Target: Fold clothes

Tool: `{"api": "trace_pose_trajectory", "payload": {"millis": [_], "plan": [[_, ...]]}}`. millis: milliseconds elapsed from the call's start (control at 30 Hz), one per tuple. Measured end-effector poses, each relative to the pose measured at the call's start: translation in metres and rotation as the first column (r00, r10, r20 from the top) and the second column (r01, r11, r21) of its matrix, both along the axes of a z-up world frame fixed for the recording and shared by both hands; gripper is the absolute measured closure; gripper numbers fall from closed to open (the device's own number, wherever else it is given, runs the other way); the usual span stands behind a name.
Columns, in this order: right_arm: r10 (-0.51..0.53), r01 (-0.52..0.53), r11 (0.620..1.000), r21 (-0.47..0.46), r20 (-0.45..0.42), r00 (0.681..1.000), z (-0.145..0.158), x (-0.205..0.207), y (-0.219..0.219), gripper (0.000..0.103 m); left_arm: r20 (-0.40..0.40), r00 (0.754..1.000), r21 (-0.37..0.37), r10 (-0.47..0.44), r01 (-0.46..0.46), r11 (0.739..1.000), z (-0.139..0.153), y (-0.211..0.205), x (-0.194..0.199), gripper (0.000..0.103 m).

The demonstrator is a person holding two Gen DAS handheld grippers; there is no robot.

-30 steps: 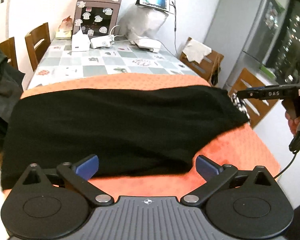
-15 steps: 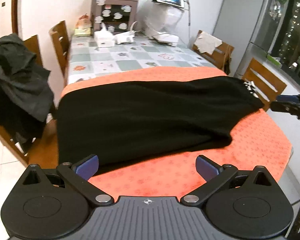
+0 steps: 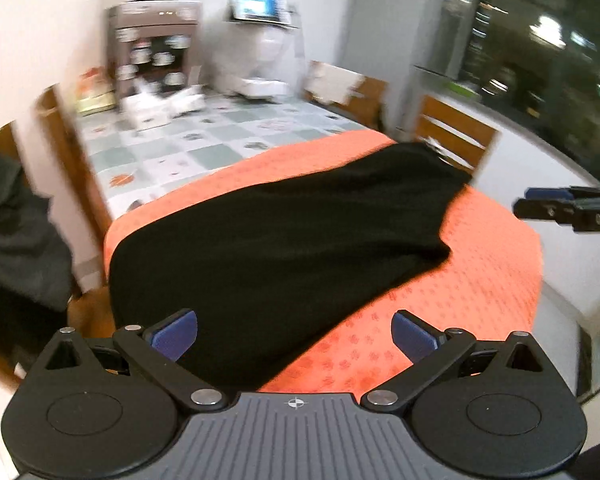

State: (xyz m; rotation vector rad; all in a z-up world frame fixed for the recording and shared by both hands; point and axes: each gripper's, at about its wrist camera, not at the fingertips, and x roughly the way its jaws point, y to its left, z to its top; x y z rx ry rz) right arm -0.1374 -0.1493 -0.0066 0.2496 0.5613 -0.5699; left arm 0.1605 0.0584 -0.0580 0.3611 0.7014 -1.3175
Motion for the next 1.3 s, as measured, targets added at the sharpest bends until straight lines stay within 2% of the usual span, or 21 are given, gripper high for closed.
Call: {"api": "trace_pose_trajectory", "payload": {"millis": [100,233,500,667,800,933,1033,1100,1167,1300], "plan": [[-0.109,0.107,0.993,0.042,0.030,0.994,-0.004,0.006,0.031,0.018,0.028,0.995,0.013,-0.100,0.099,0.995,0.005,0.006,0.023,0.000],[-0.208,0.205,0.975,0.085,0.028,0.978,-0.010,0.013,0.067,0.018,0.025,0.987,0.012,-0.157,0.157,0.988,0.008,0.014,0.055,0.000],[-0.294,0.286,0.951,0.115,0.059,0.954,-0.024,0.022,0.125,0.018,0.042,0.974,0.020,-0.223,0.222,0.975,-0.006,0.021,0.112,0.000],[-0.309,0.303,0.948,0.097,0.056,0.949,-0.028,0.048,0.151,0.018,0.030,0.948,0.034,-0.316,0.315,0.948,-0.026,0.008,0.153,0.000],[-0.359,0.351,0.930,0.111,0.065,0.931,-0.042,0.083,0.172,0.018,0.038,0.898,0.012,-0.439,0.439,0.898,-0.035,-0.012,0.189,0.000],[-0.469,0.461,0.879,0.124,0.043,0.882,-0.063,0.132,0.201,0.018,0.059,0.820,0.017,-0.569,0.569,0.822,-0.036,-0.034,0.218,0.000],[-0.545,0.526,0.831,0.178,0.072,0.836,-0.082,0.167,0.225,0.018,0.066,0.763,0.027,-0.643,0.642,0.766,-0.031,-0.046,0.235,0.000],[-0.566,0.541,0.816,0.203,0.094,0.819,-0.095,0.191,0.242,0.018,0.061,0.721,0.020,-0.690,0.690,0.723,-0.027,-0.051,0.244,0.000],[-0.580,0.552,0.805,0.217,0.094,0.809,-0.109,0.216,0.256,0.019,0.063,0.697,0.022,-0.715,0.715,0.699,-0.025,-0.055,0.252,0.000],[-0.602,0.557,0.778,0.290,0.093,0.793,-0.142,0.254,0.275,0.019,0.060,0.665,0.026,-0.744,0.744,0.667,-0.020,-0.057,0.264,0.000]]}}
